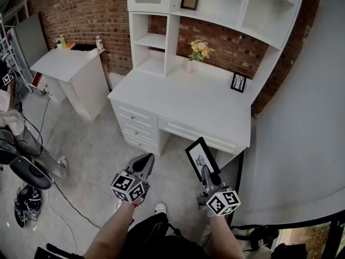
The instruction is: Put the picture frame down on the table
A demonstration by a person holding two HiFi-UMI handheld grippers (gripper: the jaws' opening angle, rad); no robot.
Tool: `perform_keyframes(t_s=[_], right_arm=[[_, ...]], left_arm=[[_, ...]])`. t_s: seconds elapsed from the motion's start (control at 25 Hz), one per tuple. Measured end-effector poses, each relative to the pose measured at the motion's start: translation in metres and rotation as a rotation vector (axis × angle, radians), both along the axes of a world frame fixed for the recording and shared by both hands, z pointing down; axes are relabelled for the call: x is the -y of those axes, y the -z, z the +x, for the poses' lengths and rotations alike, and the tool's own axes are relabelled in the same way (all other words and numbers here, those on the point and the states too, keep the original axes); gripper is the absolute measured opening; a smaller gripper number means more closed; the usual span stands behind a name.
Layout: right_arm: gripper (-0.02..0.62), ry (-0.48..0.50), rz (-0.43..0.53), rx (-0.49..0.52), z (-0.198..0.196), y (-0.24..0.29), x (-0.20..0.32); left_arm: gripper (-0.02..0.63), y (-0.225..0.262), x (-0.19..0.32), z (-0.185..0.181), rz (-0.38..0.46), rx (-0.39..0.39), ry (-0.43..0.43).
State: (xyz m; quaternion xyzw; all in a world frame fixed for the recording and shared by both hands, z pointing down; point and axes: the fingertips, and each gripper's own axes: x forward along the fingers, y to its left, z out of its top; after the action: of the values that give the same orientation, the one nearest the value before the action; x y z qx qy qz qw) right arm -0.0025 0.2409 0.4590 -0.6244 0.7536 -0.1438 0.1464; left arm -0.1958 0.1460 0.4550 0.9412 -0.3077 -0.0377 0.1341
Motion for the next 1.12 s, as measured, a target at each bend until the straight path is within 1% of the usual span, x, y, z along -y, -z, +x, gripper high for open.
perform_keyframes(t_s=[0.28, 0.72, 1.12], right_arm=[[0.012, -0.004, -0.005, 0.006, 0.015, -0.005, 0.065], [0.012, -0.018, -0.037, -0.016, 0.043, -0.018, 0.141], [0.012, -0.028, -0.080, 0.001, 0.066, -0.030, 0.170]], left_arm=[[0.000, -0.001, 0.064, 0.017, 0.005, -0.006, 0.015], [0.000, -0.009, 0.144, 0.039, 0.006, -0.010, 0.040], [0.000, -0.015, 0.176, 0.063, -0.006, -0.008, 0.029]])
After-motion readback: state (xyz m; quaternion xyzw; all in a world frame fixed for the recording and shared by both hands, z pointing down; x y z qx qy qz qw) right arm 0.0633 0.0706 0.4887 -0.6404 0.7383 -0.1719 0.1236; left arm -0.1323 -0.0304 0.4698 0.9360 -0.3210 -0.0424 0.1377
